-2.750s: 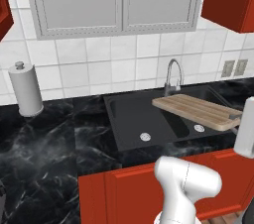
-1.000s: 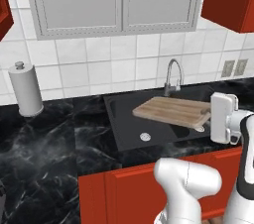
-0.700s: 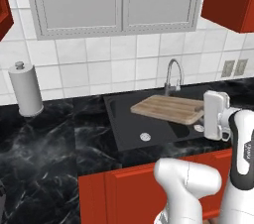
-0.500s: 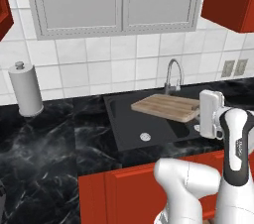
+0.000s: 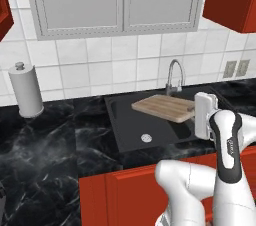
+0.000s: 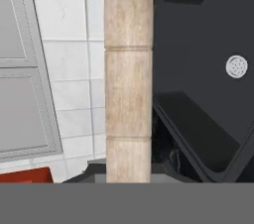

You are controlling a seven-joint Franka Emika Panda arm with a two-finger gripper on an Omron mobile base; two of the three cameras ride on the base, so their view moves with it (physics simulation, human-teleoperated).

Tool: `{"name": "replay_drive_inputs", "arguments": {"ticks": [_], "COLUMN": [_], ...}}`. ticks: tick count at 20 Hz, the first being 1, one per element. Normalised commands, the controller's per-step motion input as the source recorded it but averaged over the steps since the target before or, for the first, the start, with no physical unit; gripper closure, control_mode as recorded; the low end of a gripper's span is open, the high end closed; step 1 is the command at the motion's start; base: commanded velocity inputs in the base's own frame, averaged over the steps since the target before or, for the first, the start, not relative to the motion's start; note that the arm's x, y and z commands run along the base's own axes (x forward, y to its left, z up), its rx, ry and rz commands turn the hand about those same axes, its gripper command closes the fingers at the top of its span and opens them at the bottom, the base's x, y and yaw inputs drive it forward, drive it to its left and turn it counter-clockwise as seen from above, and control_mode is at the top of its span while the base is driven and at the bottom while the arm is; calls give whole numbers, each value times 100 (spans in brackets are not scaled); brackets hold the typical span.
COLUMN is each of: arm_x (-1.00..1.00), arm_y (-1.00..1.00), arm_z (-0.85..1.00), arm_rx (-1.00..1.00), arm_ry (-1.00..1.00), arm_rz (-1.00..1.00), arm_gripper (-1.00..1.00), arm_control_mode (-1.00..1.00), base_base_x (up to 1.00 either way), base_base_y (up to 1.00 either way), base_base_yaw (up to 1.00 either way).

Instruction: Move the cutting board and knife to the sink. Then move spray from the shelves to the counter.

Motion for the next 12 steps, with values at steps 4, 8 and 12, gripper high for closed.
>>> {"name": "replay_drive_inputs", "arguments": {"ticks": [4, 8, 12], "arm_x": [12, 9, 0], "arm_y": [1, 0, 4], "arm_z": [-11, -8, -11], "arm_rx": [0, 0, 0], "arm_ry": [3, 12, 16], "arm_rz": [0, 0, -2], "arm_gripper": [100, 100, 100], "arm_control_mode": [-100, -100, -100], "base_base_x": [0, 0, 0], "base_base_y": [0, 0, 0], "base_base_yaw": [0, 0, 0]}}
